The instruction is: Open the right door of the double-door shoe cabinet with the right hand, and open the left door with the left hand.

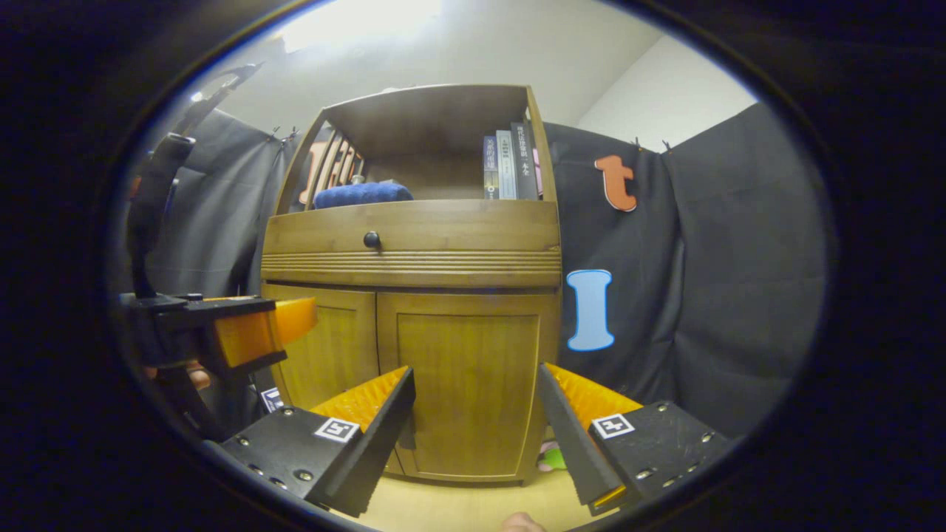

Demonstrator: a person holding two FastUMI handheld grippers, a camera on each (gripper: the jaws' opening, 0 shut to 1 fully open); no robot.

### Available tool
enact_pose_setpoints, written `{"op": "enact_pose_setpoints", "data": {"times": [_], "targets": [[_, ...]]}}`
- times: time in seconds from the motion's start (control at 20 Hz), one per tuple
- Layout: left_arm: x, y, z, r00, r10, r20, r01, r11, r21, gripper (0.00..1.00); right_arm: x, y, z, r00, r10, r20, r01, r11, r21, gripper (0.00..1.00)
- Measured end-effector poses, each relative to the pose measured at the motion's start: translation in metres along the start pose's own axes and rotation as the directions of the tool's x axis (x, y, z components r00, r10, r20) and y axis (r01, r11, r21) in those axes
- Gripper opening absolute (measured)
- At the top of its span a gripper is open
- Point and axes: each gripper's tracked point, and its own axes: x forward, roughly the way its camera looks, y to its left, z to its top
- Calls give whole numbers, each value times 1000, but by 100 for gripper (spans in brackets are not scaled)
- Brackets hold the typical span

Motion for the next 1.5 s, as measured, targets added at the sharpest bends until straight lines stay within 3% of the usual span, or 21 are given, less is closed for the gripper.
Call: {"op": "enact_pose_setpoints", "data": {"times": [0.3, 0.75, 0.8, 0.85, 1.0, 1.05, 1.1, 1.15, 1.25, 1.35, 1.4, 1.45, 1.5], "targets": [[-15, 64, -3, 992, 128, -10, -127, 992, 17, 99, 26, 34, -22, 999, 46, -30, -44, 998, 43, 99], [-36, 193, 1, 947, 321, -7, -320, 945, 71, 97, 88, 100, -95, 989, 55, -137, -49, 998, 48, 99], [-38, 205, 0, 942, 336, -11, -334, 939, 78, 97, 98, 105, -105, 986, 55, -155, -49, 998, 45, 92], [-39, 217, 0, 936, 351, -16, -348, 933, 87, 98, 106, 108, -113, 985, 39, -167, -33, 999, 38, 92], [-44, 247, -1, 920, 390, -23, -386, 917, 103, 98, 130, 112, -136, 978, 12, -209, -7, 1000, 24, 72], [-44, 254, -2, 917, 398, -24, -394, 913, 105, 98, 135, 114, -141, 975, 10, -224, -4, 1000, 24, 71], [-44, 260, -2, 914, 404, -24, -400, 911, 106, 98, 142, 113, -146, 973, -1, -231, 7, 1000, 22, 72], [-43, 266, -3, 912, 409, -24, -404, 908, 107, 99, 146, 115, -153, 969, -4, -245, 10, 1000, 21, 59], [-39, 273, -2, 912, 409, -22, -405, 908, 107, 99, 151, 119, -162, 965, -11, -263, 19, 999, 28, 55], [-39, 273, -5, 915, 402, -24, -398, 912, 103, 99, 153, 116, -162, 963, -35, -269, 45, 999, 29, 45], [-38, 273, -6, 916, 399, -28, -395, 913, 102, 99, 151, 116, -160, 962, -58, -267, 66, 998, 23, 28], [-37, 274, -8, 917, 397, -31, -392, 914, 100, 99, 155, 114, -163, 961, -80, -264, 86, 996, 10, 32], [-35, 275, -9, 919, 393, -37, -388, 917, 97, 99, 159, 113, -165, 960, -94, -266, 96, 995, -6, 30]]}}
